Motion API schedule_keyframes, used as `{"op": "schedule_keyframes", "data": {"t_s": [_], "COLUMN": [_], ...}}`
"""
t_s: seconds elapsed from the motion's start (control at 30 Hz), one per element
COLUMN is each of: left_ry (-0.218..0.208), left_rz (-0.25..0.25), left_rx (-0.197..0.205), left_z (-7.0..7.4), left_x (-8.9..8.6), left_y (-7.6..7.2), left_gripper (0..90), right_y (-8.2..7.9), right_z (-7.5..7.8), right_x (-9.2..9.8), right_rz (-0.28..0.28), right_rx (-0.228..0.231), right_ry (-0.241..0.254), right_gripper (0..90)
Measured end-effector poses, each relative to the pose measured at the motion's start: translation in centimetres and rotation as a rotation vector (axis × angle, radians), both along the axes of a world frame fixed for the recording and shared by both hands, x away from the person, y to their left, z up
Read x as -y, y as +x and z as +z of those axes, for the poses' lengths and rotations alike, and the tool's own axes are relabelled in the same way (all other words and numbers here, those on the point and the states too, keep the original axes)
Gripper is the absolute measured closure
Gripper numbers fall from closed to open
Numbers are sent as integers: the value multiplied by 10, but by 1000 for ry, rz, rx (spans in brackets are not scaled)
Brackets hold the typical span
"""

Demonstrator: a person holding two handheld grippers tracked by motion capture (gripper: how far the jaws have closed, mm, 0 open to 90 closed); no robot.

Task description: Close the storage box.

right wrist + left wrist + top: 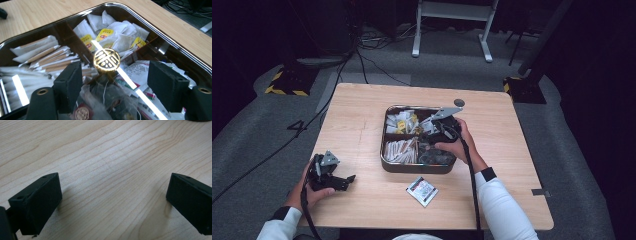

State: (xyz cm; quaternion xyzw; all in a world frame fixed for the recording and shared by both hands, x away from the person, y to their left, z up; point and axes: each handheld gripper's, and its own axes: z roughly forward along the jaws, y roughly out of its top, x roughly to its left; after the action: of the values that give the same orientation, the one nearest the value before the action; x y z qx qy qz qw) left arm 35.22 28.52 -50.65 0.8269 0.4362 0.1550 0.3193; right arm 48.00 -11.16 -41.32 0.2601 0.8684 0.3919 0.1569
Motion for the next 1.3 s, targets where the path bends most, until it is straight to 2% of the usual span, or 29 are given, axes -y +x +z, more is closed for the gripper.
{"op": "schedule_keyframes", "data": {"t_s": [0.3, 0.53, 0.97, 1.3], "left_ry": [0, -1, 0, 0], "left_rz": [1, 0, 0, 1], "left_rx": [0, 0, 0, 0], "left_z": [0, 0, 0, 0], "left_x": [0, 0, 0, 0], "left_y": [0, 0, 0, 0], "left_gripper": [5, 5, 5, 5], "right_y": [-11, -19, -33, -44], "right_z": [1, 5, 5, 7], "right_x": [14, 25, 43, 55], "right_rz": [20, 23, 30, 29], "right_rx": [30, 49, 70, 81], "right_ry": [-46, -52, -96, -98], "right_gripper": [264, 260, 255, 252]}}
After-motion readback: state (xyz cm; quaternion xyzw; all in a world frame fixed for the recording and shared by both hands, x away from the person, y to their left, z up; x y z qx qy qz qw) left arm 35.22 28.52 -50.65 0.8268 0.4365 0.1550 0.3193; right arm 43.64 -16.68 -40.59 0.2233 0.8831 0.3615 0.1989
